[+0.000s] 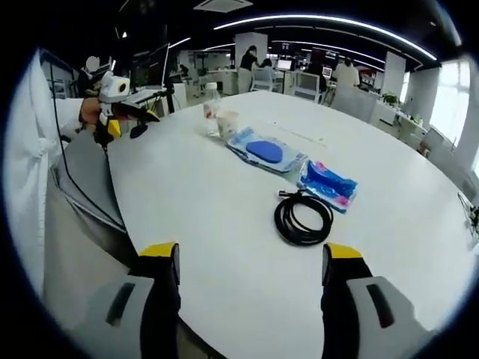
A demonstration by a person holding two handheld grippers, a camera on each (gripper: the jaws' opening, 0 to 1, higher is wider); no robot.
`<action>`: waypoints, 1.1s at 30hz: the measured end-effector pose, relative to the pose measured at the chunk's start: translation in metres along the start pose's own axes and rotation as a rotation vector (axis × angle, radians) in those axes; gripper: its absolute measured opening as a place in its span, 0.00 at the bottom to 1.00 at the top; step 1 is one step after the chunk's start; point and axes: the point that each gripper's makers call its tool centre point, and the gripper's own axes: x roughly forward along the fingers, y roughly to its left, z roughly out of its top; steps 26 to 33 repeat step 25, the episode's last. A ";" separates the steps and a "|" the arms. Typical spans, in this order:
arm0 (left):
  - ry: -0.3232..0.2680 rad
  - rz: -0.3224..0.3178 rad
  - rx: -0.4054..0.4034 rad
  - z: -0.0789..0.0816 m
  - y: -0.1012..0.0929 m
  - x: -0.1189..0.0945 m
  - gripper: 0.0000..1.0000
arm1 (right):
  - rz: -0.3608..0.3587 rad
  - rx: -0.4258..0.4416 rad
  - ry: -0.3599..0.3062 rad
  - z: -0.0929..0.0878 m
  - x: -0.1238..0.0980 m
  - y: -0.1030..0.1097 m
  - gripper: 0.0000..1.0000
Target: Arrange the tabletop items into an orderly group along one side of the table until the central work area is clear of visible clutter.
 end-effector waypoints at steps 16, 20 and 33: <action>-0.015 0.006 -0.008 0.003 0.003 -0.001 1.00 | 0.006 -0.012 0.009 0.004 0.004 0.000 0.76; -0.014 0.006 -0.004 0.003 0.004 -0.001 1.00 | 0.007 -0.011 0.006 0.005 0.004 0.000 0.76; -0.010 0.005 -0.003 0.002 0.004 -0.002 1.00 | 0.008 -0.015 0.008 0.005 0.005 0.001 0.76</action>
